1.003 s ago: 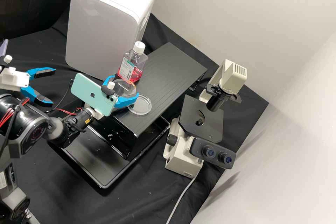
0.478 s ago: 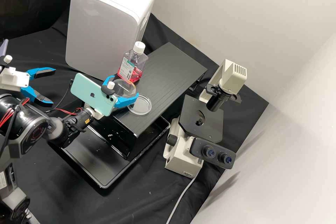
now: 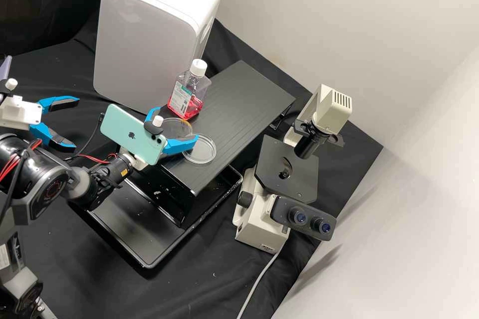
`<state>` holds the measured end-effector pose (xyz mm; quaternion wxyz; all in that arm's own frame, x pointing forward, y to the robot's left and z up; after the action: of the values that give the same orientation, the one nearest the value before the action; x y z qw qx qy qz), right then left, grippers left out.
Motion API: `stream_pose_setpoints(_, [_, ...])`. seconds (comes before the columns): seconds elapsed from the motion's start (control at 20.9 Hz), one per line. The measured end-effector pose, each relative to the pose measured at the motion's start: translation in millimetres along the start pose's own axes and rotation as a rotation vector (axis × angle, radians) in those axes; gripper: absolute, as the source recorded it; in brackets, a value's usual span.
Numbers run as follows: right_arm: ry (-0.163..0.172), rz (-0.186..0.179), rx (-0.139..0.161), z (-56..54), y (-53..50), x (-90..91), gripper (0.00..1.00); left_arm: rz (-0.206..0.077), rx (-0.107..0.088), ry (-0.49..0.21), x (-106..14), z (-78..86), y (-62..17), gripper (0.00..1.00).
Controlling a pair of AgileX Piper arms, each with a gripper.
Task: Remove the lid from the petri dish
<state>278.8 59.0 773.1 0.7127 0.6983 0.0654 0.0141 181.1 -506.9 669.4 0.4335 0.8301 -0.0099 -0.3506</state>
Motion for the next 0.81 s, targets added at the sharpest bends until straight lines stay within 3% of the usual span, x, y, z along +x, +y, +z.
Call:
stream_pose_setpoints(0.57, [0.004, 0.012, 0.004, -1.9, 2.8, -0.8, 1.0, 0.003, 0.0, 0.011, 0.0, 1.4, -0.4, 1.0])
stream_pose_setpoints(0.81, [0.017, 0.072, 0.022, -6.6, 14.2, -17.2, 1.0, 0.026, 0.057, 0.038, -1.9, 4.1, 3.1, 1.0])
